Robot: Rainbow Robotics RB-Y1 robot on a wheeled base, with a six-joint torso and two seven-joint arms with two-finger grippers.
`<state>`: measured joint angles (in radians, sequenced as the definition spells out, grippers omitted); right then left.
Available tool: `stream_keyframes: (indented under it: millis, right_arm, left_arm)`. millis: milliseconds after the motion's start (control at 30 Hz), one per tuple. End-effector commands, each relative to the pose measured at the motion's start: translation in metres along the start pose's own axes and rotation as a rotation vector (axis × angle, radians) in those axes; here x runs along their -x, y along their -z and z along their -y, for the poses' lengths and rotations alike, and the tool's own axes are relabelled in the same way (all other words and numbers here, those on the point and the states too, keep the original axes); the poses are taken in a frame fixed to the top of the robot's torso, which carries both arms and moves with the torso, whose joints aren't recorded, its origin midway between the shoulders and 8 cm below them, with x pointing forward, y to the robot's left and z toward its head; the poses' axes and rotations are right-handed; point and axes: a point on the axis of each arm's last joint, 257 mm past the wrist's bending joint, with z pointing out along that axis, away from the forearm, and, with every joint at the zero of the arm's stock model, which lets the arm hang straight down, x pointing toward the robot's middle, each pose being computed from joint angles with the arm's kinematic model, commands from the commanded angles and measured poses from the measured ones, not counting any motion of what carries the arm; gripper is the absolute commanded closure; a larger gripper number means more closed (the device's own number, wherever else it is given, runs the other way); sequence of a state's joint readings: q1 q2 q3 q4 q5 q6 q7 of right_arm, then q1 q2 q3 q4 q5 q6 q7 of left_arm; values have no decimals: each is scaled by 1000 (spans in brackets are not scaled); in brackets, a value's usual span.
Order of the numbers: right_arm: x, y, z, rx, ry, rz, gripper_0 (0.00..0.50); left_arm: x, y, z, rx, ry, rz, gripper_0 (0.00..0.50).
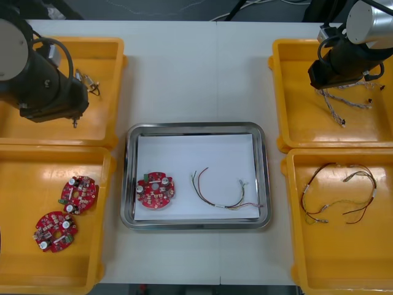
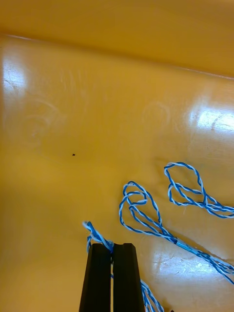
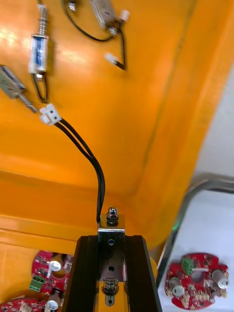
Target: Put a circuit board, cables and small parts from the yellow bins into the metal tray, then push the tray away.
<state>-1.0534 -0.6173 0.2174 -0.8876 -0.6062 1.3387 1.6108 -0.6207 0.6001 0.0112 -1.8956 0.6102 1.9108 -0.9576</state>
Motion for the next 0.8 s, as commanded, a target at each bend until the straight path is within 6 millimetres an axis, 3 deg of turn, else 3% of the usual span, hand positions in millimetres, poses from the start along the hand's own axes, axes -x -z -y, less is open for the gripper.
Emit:
stream_keyframes:
  millis: [33, 100, 200, 500, 800]
  right_arm:
    - [41, 33, 1, 1, 8, 88, 146]
    - [38, 35, 1, 3, 6, 77, 63]
    - [32, 38, 5, 9, -5, 54, 26]
    - [17, 43, 25, 7, 67, 3, 16]
    - [5, 24, 32, 43, 63, -9, 16]
  left_arm:
    - [-5, 17, 48, -55, -72, 43, 500]
    - [-12, 17, 62, -69, -100, 45, 500]
    - [-22, 16, 78, -80, -137, 50, 500]
    - [-48, 8, 110, -100, -205, 50, 500]
    - [-66, -8, 118, -81, -254, 57, 500]
